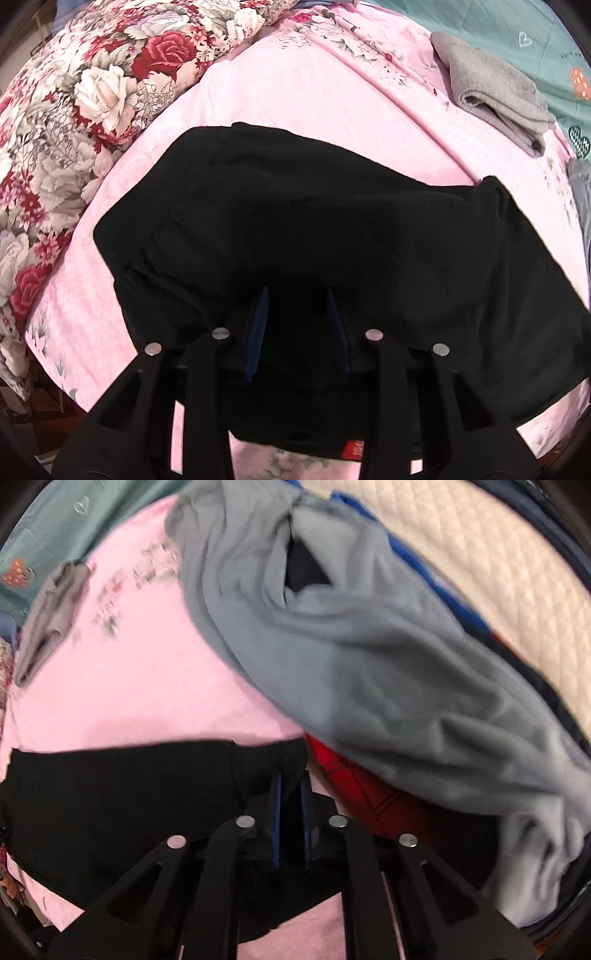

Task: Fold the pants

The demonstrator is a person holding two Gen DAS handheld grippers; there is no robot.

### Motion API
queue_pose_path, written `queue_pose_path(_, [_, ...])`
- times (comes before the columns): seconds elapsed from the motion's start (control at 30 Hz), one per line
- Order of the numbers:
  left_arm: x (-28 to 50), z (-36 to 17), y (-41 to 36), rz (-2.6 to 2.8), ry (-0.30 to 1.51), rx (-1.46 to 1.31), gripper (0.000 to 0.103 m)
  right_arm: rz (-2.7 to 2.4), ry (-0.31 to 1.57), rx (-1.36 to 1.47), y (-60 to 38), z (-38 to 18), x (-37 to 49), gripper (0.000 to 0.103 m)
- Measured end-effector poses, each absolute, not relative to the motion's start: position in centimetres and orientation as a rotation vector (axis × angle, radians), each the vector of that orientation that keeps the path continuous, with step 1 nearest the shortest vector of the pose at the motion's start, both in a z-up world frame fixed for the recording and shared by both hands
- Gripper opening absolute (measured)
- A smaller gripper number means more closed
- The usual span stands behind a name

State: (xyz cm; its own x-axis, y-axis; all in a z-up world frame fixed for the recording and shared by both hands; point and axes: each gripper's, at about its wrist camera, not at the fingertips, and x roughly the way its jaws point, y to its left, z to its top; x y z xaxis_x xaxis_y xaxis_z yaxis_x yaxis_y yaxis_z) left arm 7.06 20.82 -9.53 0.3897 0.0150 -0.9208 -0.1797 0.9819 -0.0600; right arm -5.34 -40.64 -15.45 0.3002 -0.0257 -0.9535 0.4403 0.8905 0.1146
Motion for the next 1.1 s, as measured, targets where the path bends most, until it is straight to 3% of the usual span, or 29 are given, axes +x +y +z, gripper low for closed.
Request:
queue_pose_path(0.03, [6.8,-9.0,20.7,0.101,1.155,-0.179,0.039,-0.359,1.243,0.342,-40.4,-14.8,-5.3,0.039])
queue_pose_path(0.07, [6.6,-8.6,20.6,0.076,1.141,-0.191,0.040,-0.393,1.237,0.303,-40.2,-14.0,-5.4,0.043])
queue_pose_path(0.2, [5.7,-6.7,17.8,-0.060,1.078,-0.194,0.051,-0.393,1.118,0.197,-36.9,-8.7,-5.5,0.047])
queue_pose_path(0.33, [5.5,-7.5,13.5,-0.209,1.100,-0.130,0.051,-0.015,1.078,0.175,-26.6,-5.6,-2.1,0.056])
queue_pose_path(0.47, [4.6,-10.5,10.9,-0.230,1.159,-0.040,0.051,0.344,1.130,0.126,-13.7,-6.0,3.2,0.056])
queue_pose_path(0.67, [2.2,-10.7,10.5,-0.226,1.070,0.067,0.051,0.548,1.167,-0.012,2.5,-7.4,13.3,0.056])
queue_pose_path(0.8, [1.7,-10.8,10.7,-0.255,1.048,0.070,0.053,0.515,1.236,0.024,5.9,-9.0,19.1,0.056])
queue_pose_path(1.07, [2.0,-11.0,10.9,-0.311,1.023,0.053,0.054,0.495,1.301,-0.058,7.0,-10.5,16.4,0.056])
queue_pose_path(1.1, [1.7,-11.1,10.8,-0.314,1.020,0.052,0.054,0.517,1.304,-0.062,7.0,-10.4,15.8,0.051])
